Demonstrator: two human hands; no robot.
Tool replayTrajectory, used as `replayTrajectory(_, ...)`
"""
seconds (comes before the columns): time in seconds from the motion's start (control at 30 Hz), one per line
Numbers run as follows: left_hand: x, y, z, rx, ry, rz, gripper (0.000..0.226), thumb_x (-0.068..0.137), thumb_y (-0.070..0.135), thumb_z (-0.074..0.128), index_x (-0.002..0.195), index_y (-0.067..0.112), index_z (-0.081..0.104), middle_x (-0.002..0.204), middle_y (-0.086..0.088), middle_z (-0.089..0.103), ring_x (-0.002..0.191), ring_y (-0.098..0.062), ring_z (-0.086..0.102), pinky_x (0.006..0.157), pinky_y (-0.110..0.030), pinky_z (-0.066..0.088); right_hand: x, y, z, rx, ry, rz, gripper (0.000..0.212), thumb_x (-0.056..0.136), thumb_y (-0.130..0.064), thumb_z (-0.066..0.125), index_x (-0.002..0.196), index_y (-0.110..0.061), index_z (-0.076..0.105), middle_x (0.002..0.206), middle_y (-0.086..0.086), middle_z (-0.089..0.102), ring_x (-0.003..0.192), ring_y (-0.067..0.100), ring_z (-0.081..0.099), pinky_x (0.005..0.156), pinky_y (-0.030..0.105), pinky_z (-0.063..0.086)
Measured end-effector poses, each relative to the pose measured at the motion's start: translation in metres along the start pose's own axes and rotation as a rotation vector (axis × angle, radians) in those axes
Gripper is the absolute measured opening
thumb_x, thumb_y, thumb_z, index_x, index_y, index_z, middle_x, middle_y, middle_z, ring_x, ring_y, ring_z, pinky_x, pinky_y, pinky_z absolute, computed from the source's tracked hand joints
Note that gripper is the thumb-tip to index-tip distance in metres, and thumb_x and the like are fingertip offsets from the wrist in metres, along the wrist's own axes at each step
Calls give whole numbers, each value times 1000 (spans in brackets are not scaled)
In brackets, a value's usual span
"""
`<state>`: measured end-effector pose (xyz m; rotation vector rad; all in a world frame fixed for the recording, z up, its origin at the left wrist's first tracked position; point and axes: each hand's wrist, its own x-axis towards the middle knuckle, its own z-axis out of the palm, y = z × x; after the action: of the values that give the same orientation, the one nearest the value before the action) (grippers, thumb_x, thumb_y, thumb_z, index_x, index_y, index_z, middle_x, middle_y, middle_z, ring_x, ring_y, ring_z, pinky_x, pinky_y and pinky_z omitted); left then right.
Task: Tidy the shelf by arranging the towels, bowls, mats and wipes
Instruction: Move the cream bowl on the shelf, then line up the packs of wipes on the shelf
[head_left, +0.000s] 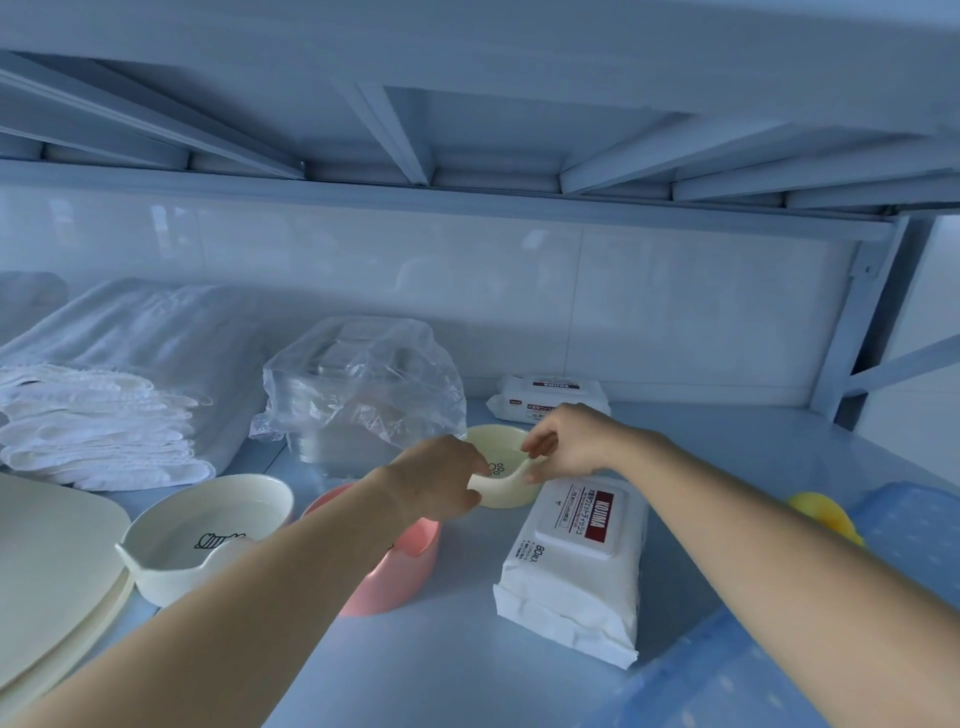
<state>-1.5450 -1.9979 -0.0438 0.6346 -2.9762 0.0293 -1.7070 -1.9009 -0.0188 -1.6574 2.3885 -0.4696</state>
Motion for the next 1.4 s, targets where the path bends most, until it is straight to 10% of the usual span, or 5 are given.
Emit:
replayTrajectory(0.33, 4, 6, 0, -139, 119, -27, 38, 88, 31, 56, 125, 24, 54, 115, -1, 61, 107, -21, 56, 89, -29, 44, 6, -21, 18, -227, 103, -101, 29, 73, -48, 72, 93, -27, 74, 92, -5, 72, 84, 16, 60, 66, 24, 43)
replayTrajectory(0.87, 3, 6, -5, 81, 134, -181, 29, 93, 25, 53, 121, 19, 57, 120, -7, 58, 108, -28, 56, 85, -36, 49, -17, 2, 5, -25, 133, -80, 34, 83, -32, 67, 115, -21, 64, 114, -3, 65, 101, 12, 59, 87, 22, 44)
replayTrajectory(1.1, -23, 32, -25, -225, 253, 56, 29, 86, 28, 61, 115, 31, 59, 118, 8, 57, 107, -10, 53, 87, -21, 40, -56, 20, -20, -154, 8, -6, 31, 85, -31, 65, 114, -21, 64, 114, -7, 65, 93, 6, 57, 80, 18, 45)
replayTrajectory(1.2, -30, 48, -24, -390, 133, 154, 23, 85, 31, 63, 108, 33, 63, 117, 11, 57, 104, -6, 55, 80, -13, 37, -74, 23, -25, -217, 18, -27, 28, 86, -35, 64, 111, -23, 65, 111, -9, 65, 82, 0, 51, 61, 5, 34)
replayTrajectory(1.4, -39, 52, -17, -434, -75, 191, 37, 86, 41, 61, 122, 39, 55, 126, 12, 49, 118, -6, 45, 100, -22, 35, -105, 22, -17, -275, -28, 4, 48, 80, -63, 54, 117, -33, 59, 113, -8, 62, 101, 14, 55, 83, 28, 46)
